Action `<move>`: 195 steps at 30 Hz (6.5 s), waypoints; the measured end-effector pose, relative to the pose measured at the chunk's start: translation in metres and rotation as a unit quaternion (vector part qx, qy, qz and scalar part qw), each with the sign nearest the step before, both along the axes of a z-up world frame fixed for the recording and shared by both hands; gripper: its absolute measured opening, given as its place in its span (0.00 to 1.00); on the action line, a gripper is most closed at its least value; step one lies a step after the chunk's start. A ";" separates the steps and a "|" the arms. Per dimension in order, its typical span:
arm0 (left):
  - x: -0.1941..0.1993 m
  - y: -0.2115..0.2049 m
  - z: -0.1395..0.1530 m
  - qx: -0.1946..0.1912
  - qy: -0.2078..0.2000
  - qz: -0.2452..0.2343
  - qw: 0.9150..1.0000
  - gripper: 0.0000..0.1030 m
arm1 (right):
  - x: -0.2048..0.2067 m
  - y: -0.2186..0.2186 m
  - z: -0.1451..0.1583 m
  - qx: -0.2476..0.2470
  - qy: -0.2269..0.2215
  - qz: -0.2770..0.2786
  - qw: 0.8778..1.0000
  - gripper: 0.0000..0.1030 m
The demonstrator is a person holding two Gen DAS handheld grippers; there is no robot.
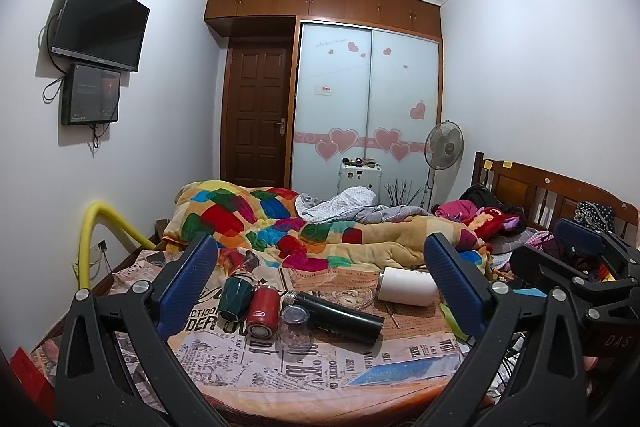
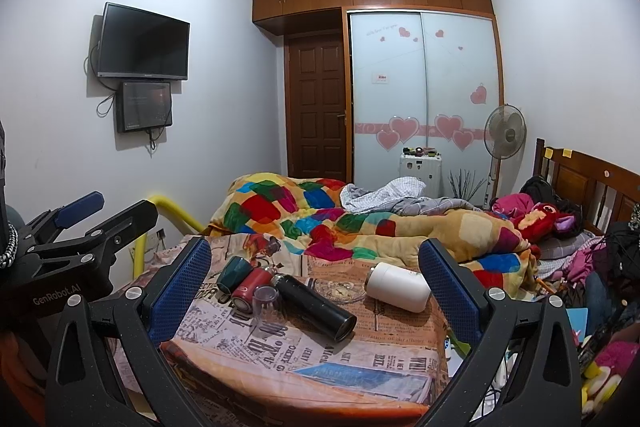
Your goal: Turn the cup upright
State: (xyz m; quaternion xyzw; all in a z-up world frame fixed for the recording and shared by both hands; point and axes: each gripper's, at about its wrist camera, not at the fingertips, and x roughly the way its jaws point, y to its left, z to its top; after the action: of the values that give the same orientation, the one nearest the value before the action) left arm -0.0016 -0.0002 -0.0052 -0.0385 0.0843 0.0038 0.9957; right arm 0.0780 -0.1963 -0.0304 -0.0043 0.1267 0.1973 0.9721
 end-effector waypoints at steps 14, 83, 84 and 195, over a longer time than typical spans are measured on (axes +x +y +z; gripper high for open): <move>0.001 -0.002 -0.001 -0.001 0.002 0.001 1.000 1.00 | 0.003 -0.007 -0.001 -0.001 0.003 -0.001 1.000 1.00; 0.159 0.063 -0.146 -0.055 0.244 0.042 0.967 1.00 | 0.264 0.106 -0.211 -0.294 0.345 0.190 0.871 0.60; 0.157 0.063 -0.144 -0.055 0.241 0.042 0.968 1.00 | 0.261 0.104 -0.206 -0.290 0.340 0.190 0.874 0.60; 0.148 0.001 -0.138 -0.020 0.277 0.036 0.960 0.62 | 0.121 0.013 -0.138 -0.122 0.224 0.135 0.957 0.73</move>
State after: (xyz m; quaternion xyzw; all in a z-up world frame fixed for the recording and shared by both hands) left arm 0.1460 0.0010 -0.1429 -0.0589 0.3556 0.0484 0.9315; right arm 0.1990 -0.1832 -0.1687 -0.0952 0.3625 0.3059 0.8752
